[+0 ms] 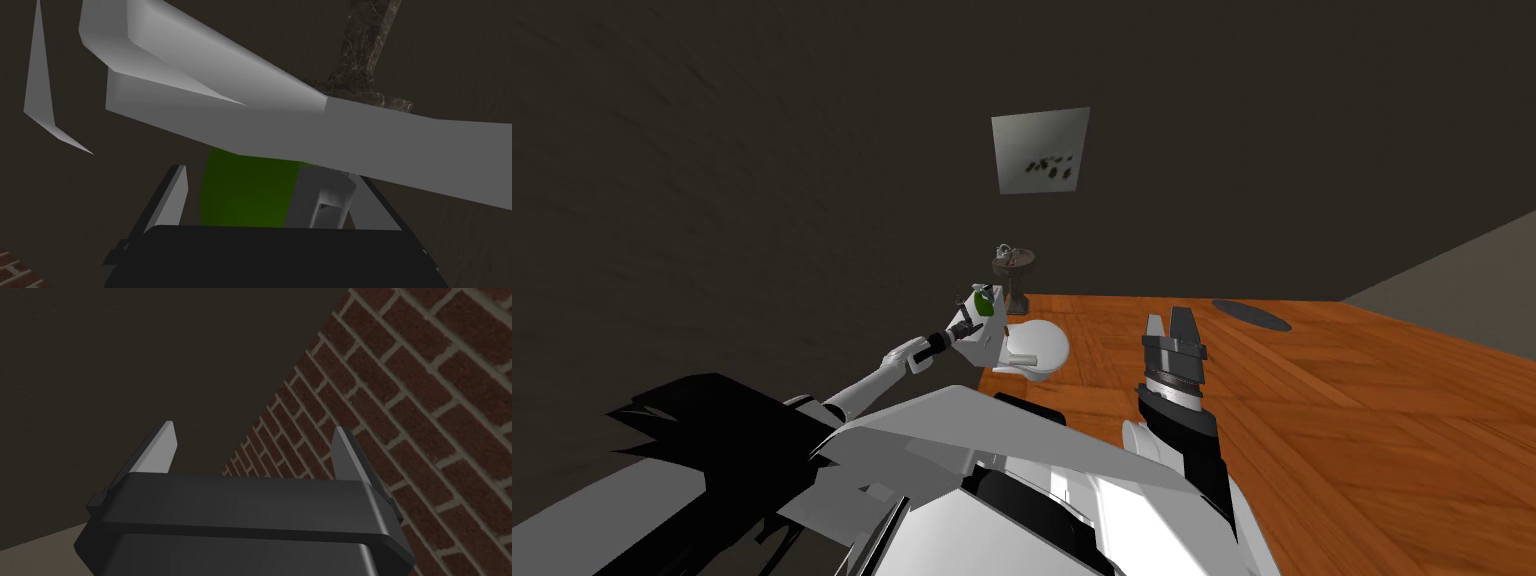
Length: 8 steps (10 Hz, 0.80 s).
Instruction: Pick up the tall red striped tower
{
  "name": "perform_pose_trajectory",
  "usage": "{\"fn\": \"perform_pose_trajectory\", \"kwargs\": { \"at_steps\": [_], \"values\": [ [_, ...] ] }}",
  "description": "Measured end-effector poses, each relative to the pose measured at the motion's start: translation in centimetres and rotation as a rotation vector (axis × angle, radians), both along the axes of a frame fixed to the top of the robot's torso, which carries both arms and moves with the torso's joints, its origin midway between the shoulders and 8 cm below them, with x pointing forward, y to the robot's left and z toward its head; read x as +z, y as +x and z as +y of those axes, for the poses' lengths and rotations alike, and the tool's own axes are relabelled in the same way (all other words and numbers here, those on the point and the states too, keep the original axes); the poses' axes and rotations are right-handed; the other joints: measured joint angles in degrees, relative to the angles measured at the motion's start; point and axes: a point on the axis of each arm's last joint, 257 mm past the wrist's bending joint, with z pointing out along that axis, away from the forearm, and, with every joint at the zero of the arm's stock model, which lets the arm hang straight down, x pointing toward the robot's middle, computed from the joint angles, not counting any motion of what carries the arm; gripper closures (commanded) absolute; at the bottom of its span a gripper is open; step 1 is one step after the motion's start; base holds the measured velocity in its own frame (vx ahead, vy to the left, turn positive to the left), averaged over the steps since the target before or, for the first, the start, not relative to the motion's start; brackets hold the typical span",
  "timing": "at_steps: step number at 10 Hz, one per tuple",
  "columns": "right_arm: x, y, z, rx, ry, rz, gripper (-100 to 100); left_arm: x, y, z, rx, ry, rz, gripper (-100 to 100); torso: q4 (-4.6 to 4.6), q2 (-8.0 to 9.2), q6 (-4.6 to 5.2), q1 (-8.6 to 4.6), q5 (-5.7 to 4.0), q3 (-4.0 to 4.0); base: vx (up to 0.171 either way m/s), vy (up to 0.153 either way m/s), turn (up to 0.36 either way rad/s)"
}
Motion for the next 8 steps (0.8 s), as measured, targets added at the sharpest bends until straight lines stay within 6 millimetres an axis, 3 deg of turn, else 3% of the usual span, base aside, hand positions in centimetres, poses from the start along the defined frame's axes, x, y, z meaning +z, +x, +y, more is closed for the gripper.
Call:
{"fn": "perform_pose_trajectory", "kwargs": {
  "at_steps": [2,4,6,8],
  "values": [
    [0.0,0.0,0.0,0.0,0.0,0.0,0,-0.2,0.7,0.2,0.028,0.012,0.009,-100,-0.07,-0.34,-0.02,-0.11,-0.03,-0.19,-0.057,0.033,-0.057],
    [0.0,0.0,0.0,0.0,0.0,0.0,0,0.3,2.6,-1.6,0.016,0.007,0.002,-100,-0.01,-0.04,-0.01,0.01,0.0,-0.02,-0.081,0.045,-0.05],
    [0.0,0.0,0.0,0.0,0.0,0.0,0,0.4,3.4,-1.3,0.045,0.019,0.008,-100,-0.08,-0.35,-0.02,-0.14,-0.03,-0.2,-0.052,0.019,-0.056],
    [0.0,0.0,0.0,0.0,0.0,0.0,0,0.9,5.2,-3.1,0.049,0.019,0.003,-100,-0.01,-0.03,-0.01,0.01,-0.01,-0.02,-0.093,0.054,-0.053]
  ]
}}
